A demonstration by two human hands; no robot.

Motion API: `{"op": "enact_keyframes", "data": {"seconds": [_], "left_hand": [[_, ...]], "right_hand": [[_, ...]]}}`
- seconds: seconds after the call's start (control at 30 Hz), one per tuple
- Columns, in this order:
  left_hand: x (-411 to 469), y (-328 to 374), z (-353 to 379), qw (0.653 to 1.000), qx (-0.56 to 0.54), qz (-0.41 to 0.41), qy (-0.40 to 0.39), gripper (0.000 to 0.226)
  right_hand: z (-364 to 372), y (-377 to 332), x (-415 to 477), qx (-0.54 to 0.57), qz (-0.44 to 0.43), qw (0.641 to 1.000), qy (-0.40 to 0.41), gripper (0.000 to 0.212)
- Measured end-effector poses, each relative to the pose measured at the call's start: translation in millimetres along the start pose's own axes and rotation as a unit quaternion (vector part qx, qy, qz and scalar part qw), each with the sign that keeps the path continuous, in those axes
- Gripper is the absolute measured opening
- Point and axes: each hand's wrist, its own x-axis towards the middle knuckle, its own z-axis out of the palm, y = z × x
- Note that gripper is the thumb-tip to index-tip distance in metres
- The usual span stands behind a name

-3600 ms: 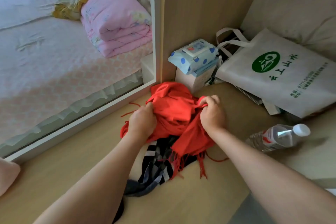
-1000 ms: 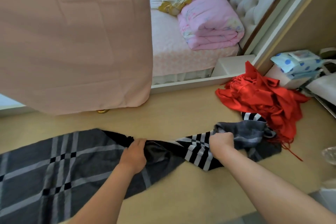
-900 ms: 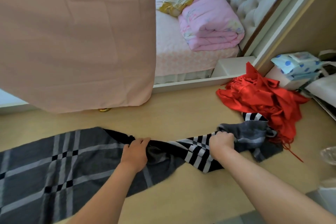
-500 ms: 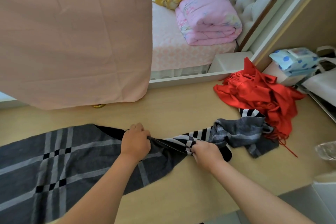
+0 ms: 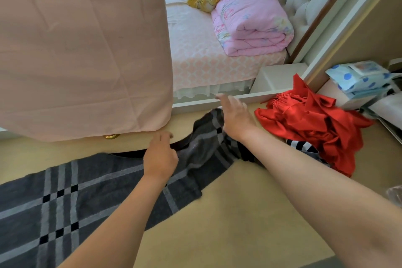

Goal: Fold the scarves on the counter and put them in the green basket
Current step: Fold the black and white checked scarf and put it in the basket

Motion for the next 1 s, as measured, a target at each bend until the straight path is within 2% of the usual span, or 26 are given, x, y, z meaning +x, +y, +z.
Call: {"op": "enact_keyframes", "data": {"seconds": [0.07,0.13,0.2,0.23,0.27,0.33,0.4,0.43,0.5,0.6,0.7,0.77,0.87,0.93,0.97,1.0], "left_hand": [[-6,6,10,0.996,-0.051,0.062,-0.045,0.026],[-10,10,27,0.985,-0.056,0.109,-0.124,0.022],[-14,14,43,0.971,-0.022,0.132,-0.196,0.018],[-15,16,50,0.964,0.006,0.129,-0.234,0.022],[-15,16,57,0.952,0.046,0.123,-0.275,0.038],[-16,13,68,0.924,0.136,0.131,-0.332,0.063],[-15,10,72,0.916,0.175,0.145,-0.33,0.052],[-14,7,72,0.92,0.172,0.137,-0.325,0.043],[-11,2,68,0.919,0.164,0.101,-0.343,0.04],[-2,-6,54,0.895,0.207,0.023,-0.395,0.034],[6,-9,41,0.86,0.27,-0.029,-0.432,0.01],[9,4,33,0.847,0.302,-0.02,-0.436,0.006],[12,37,36,0.9,0.276,0.084,-0.326,0.013],[9,63,49,0.928,0.205,0.169,-0.261,0.02],[8,75,58,0.93,0.174,0.204,-0.25,0.027],[6,87,68,0.927,0.153,0.235,-0.251,0.036]], "right_hand": [[10,8,5,-0.077,-0.005,0.994,0.076,0.076],[25,16,-7,-0.072,0.006,0.99,0.118,0.06],[46,25,-32,0.003,-0.024,0.997,0.067,0.031],[57,31,-46,0.042,-0.033,0.998,0.015,0.02],[67,37,-60,0.061,-0.026,0.997,-0.037,0.012],[85,52,-81,0.036,0.012,0.995,-0.098,0.016],[97,71,-94,-0.043,0.058,0.994,-0.082,0.032],[100,79,-99,-0.08,0.088,0.991,-0.059,0.039],[103,93,-106,-0.12,0.152,0.981,-0.024,0.046],[96,107,-112,-0.137,0.222,0.964,-0.049,0.032],[87,114,-113,-0.057,0.219,0.969,-0.101,0.02],[78,107,-113,0.025,0.208,0.969,-0.13,0.022],[67,89,-115,0.143,0.225,0.95,-0.165,0.02],[63,86,-119,0.121,0.215,0.957,-0.153,0.015],[62,89,-124,0.078,0.208,0.964,-0.147,0.015],[60,94,-129,0.024,0.204,0.967,-0.15,0.024]]}}
